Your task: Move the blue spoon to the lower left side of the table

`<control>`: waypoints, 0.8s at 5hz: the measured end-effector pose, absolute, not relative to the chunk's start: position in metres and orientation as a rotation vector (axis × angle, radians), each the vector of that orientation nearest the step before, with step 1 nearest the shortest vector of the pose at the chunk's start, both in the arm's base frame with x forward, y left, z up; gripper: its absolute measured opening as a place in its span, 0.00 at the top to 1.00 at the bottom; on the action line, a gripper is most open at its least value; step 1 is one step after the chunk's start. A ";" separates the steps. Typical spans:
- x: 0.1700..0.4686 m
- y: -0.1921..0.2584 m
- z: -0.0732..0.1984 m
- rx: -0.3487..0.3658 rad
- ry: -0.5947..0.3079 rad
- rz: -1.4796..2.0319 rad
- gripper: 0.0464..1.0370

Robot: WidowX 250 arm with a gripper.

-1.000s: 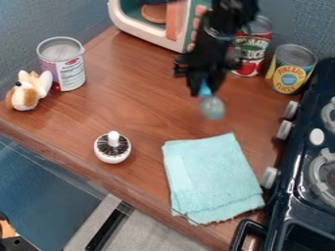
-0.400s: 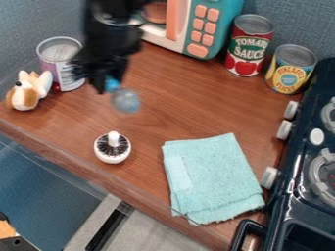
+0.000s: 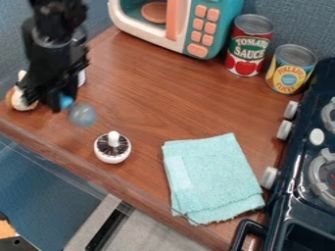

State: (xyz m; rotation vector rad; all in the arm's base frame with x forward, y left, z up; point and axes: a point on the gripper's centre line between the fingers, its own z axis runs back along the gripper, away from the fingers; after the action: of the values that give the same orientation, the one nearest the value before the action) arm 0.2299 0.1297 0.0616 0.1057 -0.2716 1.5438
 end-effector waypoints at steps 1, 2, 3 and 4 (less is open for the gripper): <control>0.224 0.139 0.044 0.104 -0.269 1.559 0.70; 0.224 0.141 0.030 0.095 -0.244 1.555 0.70; 0.226 0.140 0.027 0.069 -0.235 1.541 0.67; 0.225 0.136 0.027 0.060 -0.183 1.511 0.36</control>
State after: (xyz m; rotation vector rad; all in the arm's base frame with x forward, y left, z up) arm 0.2249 0.1358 0.0265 0.0599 -0.1831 1.5110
